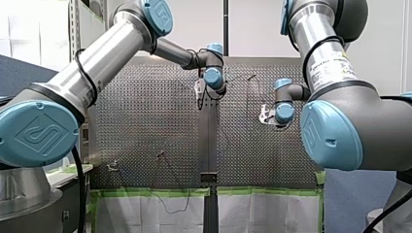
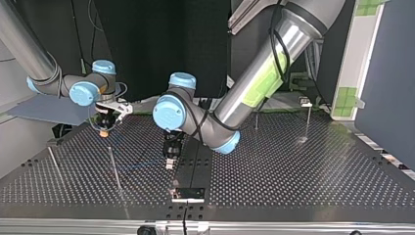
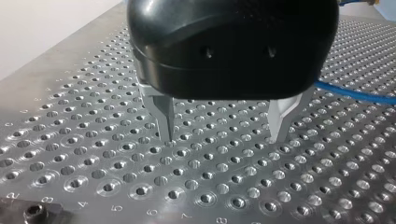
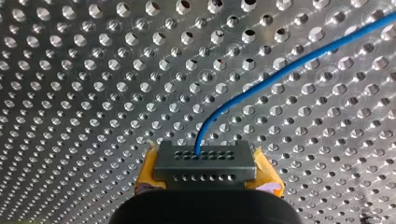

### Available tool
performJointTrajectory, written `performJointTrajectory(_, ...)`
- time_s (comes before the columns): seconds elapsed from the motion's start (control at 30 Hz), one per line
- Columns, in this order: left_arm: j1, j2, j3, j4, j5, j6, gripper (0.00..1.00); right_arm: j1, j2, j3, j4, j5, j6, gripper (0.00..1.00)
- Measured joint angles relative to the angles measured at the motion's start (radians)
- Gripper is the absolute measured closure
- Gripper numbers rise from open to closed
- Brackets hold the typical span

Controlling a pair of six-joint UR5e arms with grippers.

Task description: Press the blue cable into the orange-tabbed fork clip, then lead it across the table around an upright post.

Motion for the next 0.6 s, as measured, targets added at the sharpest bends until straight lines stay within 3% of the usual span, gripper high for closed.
performJointTrajectory(0.6, -0.001, 0.0, -0.001, -0.001, 0.001, -0.002, 0.0, -0.018, 0.023, 0.026, -0.042, 0.009, 0.013, 1.0)
